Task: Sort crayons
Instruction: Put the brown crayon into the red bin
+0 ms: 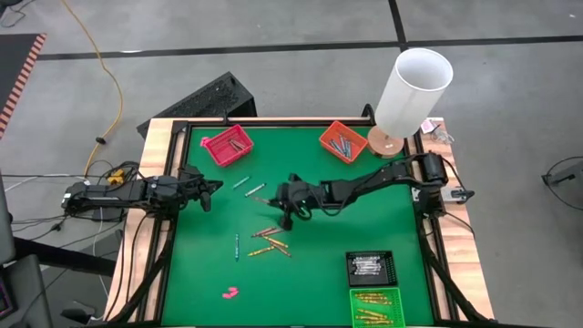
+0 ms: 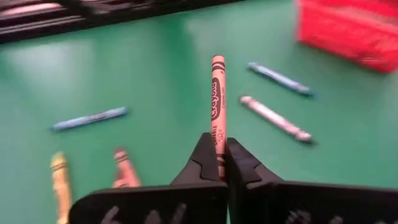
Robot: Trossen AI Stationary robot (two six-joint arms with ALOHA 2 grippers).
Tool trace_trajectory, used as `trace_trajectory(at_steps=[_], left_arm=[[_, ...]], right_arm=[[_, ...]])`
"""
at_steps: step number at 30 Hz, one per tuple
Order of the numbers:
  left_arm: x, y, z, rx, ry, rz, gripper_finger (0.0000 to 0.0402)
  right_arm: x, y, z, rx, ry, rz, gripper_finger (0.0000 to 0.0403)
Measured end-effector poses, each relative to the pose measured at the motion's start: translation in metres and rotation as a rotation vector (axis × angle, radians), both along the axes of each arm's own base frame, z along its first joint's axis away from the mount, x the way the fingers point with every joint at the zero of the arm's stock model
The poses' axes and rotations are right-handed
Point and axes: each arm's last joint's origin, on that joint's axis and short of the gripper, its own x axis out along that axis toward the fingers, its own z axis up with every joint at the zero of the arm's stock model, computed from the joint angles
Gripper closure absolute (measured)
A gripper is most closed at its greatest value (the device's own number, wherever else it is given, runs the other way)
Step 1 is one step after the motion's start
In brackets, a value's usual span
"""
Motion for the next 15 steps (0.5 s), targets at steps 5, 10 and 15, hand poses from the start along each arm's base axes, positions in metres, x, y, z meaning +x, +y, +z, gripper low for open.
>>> trace_trajectory(at_steps=[5,10,15], left_arm=[[0.000,0.000,0.000,0.007,0.001,-0.002,0.0401],[0.000,0.000,0.000,0.015,0.007,-0.005,0.0402],[0.000,0.000,0.000,0.016,0.007,-0.005,0.0401]], right_arm=[[0.012,-0.026,0.027,-0.050,-0.011,-0.126,0.0401],[0.020,-0.052,0.056,-0.082,-0.079,-0.173,0.0401],[0.022,-0.075,0.073,-0.088,-0.129,-0.225,0.0401]])
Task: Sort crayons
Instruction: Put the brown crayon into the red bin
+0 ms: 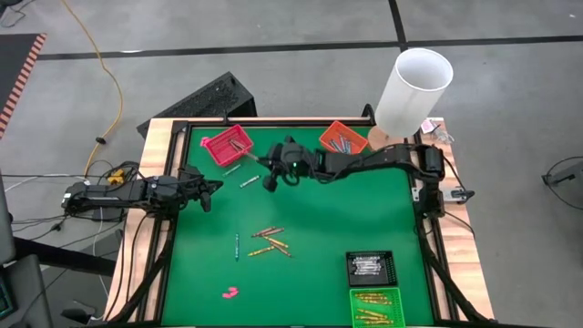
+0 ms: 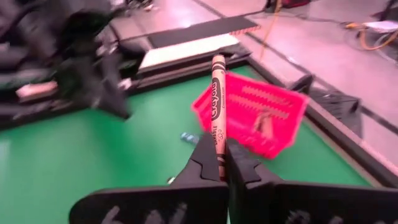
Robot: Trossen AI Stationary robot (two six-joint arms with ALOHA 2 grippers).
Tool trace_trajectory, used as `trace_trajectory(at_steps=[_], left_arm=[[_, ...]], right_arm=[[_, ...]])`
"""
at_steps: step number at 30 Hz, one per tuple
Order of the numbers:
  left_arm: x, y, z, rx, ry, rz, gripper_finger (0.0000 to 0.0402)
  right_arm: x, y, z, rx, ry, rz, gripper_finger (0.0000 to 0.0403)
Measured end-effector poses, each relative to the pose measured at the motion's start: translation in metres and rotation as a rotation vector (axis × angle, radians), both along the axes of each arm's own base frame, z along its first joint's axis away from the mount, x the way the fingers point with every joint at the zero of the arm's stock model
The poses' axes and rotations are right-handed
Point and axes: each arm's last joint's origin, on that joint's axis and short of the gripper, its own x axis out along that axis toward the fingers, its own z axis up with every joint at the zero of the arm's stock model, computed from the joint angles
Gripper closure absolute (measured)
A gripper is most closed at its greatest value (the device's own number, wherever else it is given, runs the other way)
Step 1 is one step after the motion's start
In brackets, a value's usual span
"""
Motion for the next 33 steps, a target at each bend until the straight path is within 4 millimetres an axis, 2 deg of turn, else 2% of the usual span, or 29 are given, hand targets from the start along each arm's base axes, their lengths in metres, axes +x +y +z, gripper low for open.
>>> trace_trajectory(at_steps=[6,16,20,24,28,33], left_arm=[[0.000,0.000,0.000,0.000,0.001,0.000,0.0401],[0.000,0.000,0.000,0.000,0.001,0.000,0.0401],[0.000,0.000,0.000,0.000,0.000,0.000,0.0401],[0.000,0.000,0.000,0.000,0.002,-0.001,0.0401],[0.000,0.000,0.000,0.001,-0.001,-0.001,0.0401],[0.000,0.000,0.000,0.001,0.002,0.000,0.0401]], right_arm=[[0.000,-0.020,0.012,-0.018,-0.055,-0.077,0.0402],[-0.002,-0.037,0.022,-0.037,-0.155,-0.128,0.0401],[0.009,-0.043,0.016,-0.030,-0.168,-0.138,0.0401],[0.032,-0.048,0.009,-0.045,-0.138,-0.133,0.0401],[0.054,-0.053,0.012,-0.063,-0.116,-0.123,0.0401],[0.076,-0.066,0.002,-0.055,-0.071,-0.127,0.0401]])
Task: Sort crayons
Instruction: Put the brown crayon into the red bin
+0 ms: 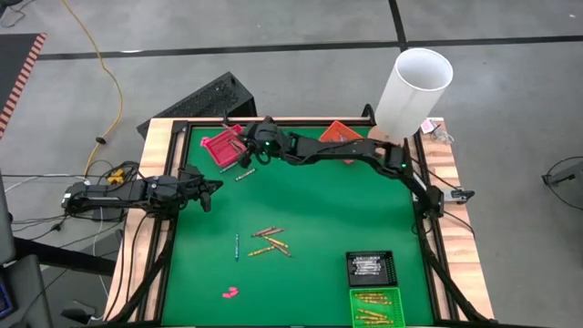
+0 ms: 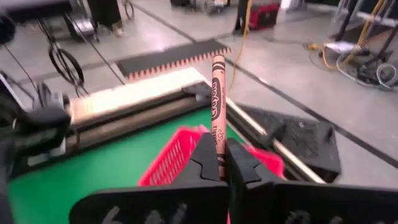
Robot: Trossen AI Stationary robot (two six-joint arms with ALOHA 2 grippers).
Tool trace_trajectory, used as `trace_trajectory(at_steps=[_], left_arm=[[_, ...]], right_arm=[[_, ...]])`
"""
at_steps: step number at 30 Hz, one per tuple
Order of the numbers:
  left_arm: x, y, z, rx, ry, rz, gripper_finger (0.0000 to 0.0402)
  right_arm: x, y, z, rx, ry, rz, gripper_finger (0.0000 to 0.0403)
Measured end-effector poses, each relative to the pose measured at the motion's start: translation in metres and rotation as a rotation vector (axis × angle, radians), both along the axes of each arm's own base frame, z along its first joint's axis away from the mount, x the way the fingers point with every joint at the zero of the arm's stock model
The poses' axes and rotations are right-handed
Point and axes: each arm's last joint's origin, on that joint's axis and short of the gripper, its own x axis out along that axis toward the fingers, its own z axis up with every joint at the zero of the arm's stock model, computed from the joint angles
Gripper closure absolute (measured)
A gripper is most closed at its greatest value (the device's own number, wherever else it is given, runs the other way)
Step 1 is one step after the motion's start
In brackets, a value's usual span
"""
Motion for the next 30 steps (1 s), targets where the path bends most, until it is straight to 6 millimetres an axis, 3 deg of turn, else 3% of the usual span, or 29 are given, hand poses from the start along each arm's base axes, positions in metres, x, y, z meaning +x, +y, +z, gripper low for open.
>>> trace_trajectory(at_steps=[10,18,25,30], left_arm=[[0.000,0.000,0.000,0.000,-0.001,0.001,0.0401],[0.000,0.000,0.000,0.000,-0.001,0.001,0.0401],[0.000,0.000,0.000,0.000,-0.001,0.000,0.0401],[0.000,0.000,0.000,0.000,-0.001,0.000,0.0401]], right_arm=[[0.026,-0.024,-0.022,0.021,-0.005,0.028,0.0401],[0.034,-0.042,-0.059,0.108,0.012,-0.018,0.0399],[0.031,-0.050,-0.063,0.135,0.041,-0.040,0.0391],[0.028,-0.059,-0.063,0.161,0.036,-0.008,0.0347]])
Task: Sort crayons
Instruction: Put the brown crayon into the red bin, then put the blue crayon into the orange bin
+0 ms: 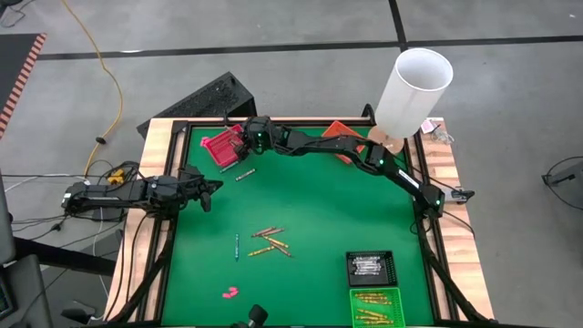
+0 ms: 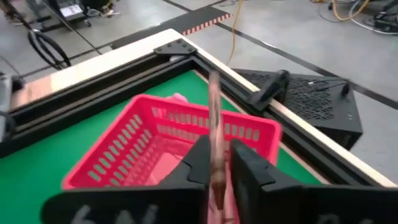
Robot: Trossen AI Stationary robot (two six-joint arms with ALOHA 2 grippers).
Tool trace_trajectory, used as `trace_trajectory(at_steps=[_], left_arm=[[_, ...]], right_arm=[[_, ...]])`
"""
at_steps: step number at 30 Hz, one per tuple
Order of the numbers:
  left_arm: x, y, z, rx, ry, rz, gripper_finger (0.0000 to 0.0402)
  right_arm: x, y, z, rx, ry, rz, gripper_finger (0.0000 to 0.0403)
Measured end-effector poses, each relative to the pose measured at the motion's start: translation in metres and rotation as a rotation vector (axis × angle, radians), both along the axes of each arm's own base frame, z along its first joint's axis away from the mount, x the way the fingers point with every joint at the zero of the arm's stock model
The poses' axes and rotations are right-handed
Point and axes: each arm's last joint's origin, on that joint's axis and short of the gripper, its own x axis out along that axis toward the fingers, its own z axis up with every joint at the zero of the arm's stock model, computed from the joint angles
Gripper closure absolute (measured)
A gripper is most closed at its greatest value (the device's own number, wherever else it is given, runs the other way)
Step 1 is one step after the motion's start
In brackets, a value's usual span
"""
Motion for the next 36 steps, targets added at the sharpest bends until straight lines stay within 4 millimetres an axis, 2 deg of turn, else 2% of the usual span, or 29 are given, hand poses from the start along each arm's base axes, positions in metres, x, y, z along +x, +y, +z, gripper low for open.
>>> trace_trajectory(at_steps=[6,10,14,16,20,24,27,30,36], left_arm=[[0.000,0.000,0.000,0.000,0.000,0.000,0.0401],[0.000,0.000,0.000,0.000,0.000,0.000,0.0401],[0.000,0.000,0.000,0.000,0.000,0.000,0.0401],[0.000,0.000,0.000,0.000,0.000,0.000,0.0401],[0.000,0.000,0.000,0.000,0.000,0.000,0.0401],[0.000,0.000,0.000,0.001,-0.001,0.002,0.0401],[0.000,0.000,0.000,-0.016,-0.009,0.012,0.0401],[0.000,0.000,0.000,-0.012,-0.009,0.024,0.0401],[-0.001,0.002,0.001,-0.041,-0.034,0.076,0.0401]], right_arm=[[-0.002,-0.004,-0.001,0.007,0.013,0.012,0.0300],[-0.003,-0.001,0.011,-0.013,0.004,0.096,0.0292],[-0.007,0.017,0.037,-0.125,0.042,0.224,0.0319],[-0.006,0.031,0.043,-0.201,0.090,0.281,0.0345],[0.001,0.057,0.031,-0.291,0.181,0.383,0.0395],[0.005,0.074,0.019,-0.285,0.252,0.343,0.0398],[0.002,0.087,0.027,-0.324,0.305,0.332,0.0401],[-0.010,0.102,0.059,-0.385,0.326,0.348,0.0402],[-0.072,0.139,0.178,-0.490,0.213,0.338,0.0402]])
